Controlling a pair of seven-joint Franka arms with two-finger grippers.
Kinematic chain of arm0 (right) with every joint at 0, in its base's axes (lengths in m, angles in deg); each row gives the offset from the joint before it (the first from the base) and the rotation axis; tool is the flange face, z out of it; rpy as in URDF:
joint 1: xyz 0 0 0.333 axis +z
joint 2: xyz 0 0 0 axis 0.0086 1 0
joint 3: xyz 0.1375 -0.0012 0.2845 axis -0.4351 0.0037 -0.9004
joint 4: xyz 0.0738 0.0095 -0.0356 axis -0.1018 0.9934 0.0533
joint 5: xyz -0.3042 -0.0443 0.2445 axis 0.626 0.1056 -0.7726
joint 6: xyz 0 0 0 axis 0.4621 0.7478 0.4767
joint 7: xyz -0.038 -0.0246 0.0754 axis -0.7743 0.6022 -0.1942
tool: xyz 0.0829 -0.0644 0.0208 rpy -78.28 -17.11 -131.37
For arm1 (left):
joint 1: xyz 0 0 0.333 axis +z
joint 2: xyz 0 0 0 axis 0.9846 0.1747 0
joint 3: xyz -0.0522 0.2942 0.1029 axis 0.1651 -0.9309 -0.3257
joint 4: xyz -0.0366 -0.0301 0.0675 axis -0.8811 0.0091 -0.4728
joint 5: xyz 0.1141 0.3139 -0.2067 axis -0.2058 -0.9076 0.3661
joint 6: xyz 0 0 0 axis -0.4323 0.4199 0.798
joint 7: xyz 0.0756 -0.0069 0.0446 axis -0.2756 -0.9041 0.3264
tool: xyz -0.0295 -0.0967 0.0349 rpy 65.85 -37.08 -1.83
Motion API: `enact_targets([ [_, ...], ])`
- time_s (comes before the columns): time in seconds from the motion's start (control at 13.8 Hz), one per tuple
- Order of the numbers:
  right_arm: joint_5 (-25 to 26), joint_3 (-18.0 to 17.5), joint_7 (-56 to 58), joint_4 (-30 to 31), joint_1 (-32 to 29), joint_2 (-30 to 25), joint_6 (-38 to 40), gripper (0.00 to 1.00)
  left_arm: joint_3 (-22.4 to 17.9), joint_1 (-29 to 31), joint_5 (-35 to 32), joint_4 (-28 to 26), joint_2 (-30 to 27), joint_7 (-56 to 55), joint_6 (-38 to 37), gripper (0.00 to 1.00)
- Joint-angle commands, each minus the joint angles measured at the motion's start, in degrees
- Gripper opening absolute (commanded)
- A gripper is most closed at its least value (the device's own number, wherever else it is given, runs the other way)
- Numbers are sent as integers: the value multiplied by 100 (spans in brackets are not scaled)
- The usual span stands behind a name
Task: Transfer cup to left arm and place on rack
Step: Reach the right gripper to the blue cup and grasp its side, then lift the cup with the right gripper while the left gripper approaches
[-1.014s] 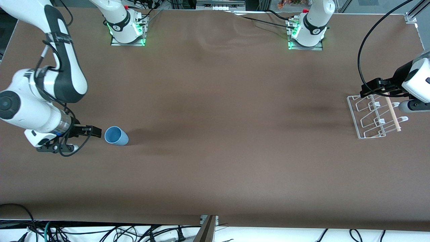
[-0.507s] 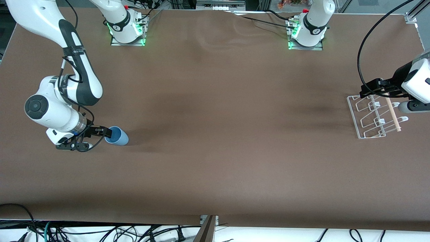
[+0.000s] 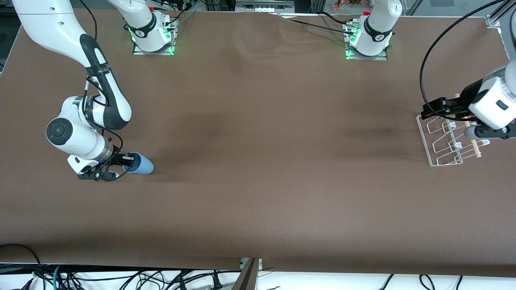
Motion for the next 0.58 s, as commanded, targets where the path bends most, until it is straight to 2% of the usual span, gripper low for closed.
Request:
enact_targets([
  [0.0,-82,12,-70,-23,101,-52,-21,0,106,-45,213,138,57,123,-109,100],
  [0.14,-82,12,-18,-128,110,-87,-12,0,115,-45,722,85,5,298,-109,100],
  [0.29,-82,3,-9,-242,110,-174,145,0,124,-45,1108,85,-13,946,-109,100],
  [0.51,-108,-146,-35,-742,136,-306,1066,0,124,-45,1593,-11,-22,2588,-57,100],
])
